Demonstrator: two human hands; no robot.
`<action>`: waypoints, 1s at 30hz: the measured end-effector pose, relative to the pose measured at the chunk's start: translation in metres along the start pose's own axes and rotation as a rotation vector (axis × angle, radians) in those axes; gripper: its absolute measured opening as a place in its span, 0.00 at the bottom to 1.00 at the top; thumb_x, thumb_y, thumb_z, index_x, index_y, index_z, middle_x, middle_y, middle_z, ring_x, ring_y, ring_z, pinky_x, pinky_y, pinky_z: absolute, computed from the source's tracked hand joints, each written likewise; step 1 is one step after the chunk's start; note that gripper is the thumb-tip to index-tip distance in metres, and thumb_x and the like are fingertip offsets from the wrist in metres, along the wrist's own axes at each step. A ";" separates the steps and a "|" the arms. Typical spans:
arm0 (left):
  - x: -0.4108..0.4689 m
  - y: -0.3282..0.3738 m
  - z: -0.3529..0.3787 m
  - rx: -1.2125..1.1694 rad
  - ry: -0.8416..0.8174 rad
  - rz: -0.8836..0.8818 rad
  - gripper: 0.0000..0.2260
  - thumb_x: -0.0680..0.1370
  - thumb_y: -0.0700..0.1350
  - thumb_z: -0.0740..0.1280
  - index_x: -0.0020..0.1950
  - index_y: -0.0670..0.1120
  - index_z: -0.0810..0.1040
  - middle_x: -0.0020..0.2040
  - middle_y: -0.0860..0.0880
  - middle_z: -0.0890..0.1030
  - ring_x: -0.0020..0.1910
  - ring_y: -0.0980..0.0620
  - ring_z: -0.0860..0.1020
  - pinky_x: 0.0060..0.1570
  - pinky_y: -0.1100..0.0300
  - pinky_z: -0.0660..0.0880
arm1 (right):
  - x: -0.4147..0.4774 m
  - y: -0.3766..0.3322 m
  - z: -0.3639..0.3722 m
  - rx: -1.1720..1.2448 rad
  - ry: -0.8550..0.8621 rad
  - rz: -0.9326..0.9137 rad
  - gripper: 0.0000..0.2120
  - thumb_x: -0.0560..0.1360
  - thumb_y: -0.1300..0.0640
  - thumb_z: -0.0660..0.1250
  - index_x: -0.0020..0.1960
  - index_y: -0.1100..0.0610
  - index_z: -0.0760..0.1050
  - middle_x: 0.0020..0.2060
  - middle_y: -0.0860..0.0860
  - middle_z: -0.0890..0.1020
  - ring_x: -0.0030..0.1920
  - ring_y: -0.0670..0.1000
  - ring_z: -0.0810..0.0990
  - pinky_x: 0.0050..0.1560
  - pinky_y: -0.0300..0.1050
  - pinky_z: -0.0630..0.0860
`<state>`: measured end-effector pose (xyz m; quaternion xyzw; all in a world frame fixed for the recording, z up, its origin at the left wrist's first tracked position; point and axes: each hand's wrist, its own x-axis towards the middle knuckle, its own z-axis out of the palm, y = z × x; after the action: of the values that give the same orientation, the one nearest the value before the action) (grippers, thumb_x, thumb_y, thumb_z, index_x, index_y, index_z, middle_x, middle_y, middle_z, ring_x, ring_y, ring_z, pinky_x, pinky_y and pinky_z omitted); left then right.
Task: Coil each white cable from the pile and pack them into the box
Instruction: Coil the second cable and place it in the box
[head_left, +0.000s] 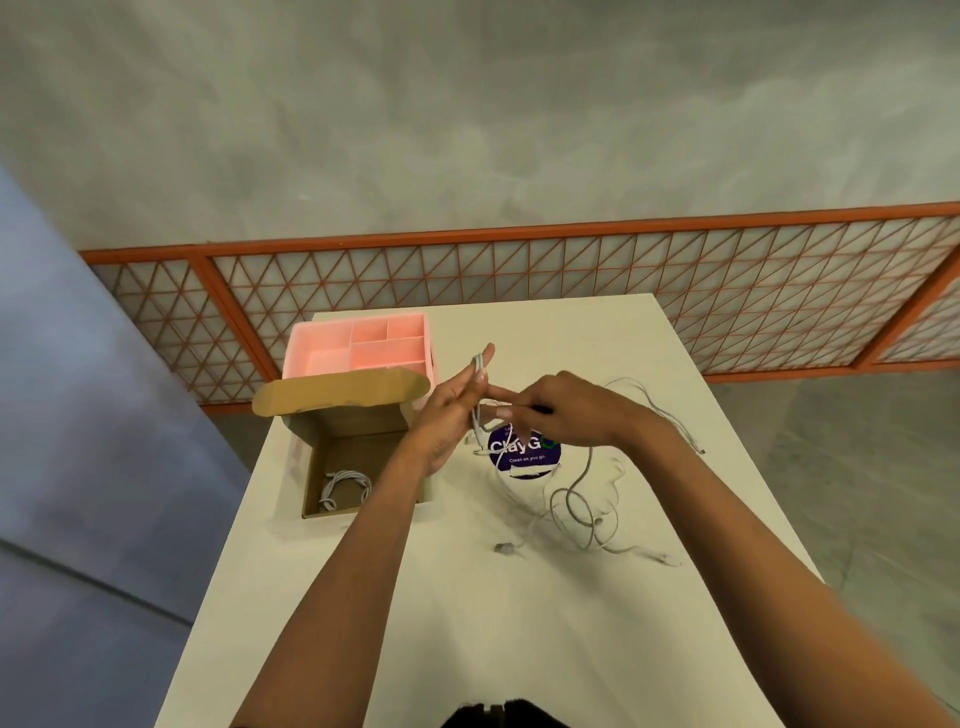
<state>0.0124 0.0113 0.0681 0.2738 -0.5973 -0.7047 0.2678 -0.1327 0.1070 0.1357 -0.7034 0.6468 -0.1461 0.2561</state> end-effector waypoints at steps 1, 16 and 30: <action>0.000 -0.003 0.000 0.064 0.013 0.005 0.19 0.83 0.49 0.55 0.75 0.55 0.61 0.48 0.49 0.85 0.55 0.46 0.81 0.67 0.46 0.68 | 0.001 0.001 -0.004 -0.007 0.039 0.011 0.19 0.80 0.48 0.59 0.38 0.57 0.79 0.24 0.43 0.74 0.26 0.43 0.71 0.32 0.34 0.64; -0.018 0.002 0.004 -0.480 -0.433 -0.116 0.17 0.81 0.51 0.55 0.53 0.43 0.80 0.22 0.52 0.57 0.19 0.60 0.61 0.40 0.58 0.80 | 0.018 0.016 -0.030 0.399 0.401 0.040 0.14 0.75 0.51 0.68 0.40 0.62 0.79 0.23 0.36 0.75 0.28 0.37 0.71 0.36 0.32 0.66; -0.019 0.005 0.012 -0.967 -0.559 -0.126 0.14 0.84 0.44 0.52 0.45 0.39 0.71 0.25 0.48 0.63 0.19 0.57 0.54 0.29 0.62 0.68 | 0.001 0.024 0.001 0.914 -0.047 0.004 0.16 0.83 0.53 0.52 0.52 0.62 0.74 0.28 0.40 0.79 0.24 0.42 0.60 0.27 0.37 0.53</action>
<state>0.0175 0.0324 0.0760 -0.0421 -0.2372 -0.9586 0.1518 -0.1517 0.1056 0.1213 -0.5201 0.5114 -0.4001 0.5549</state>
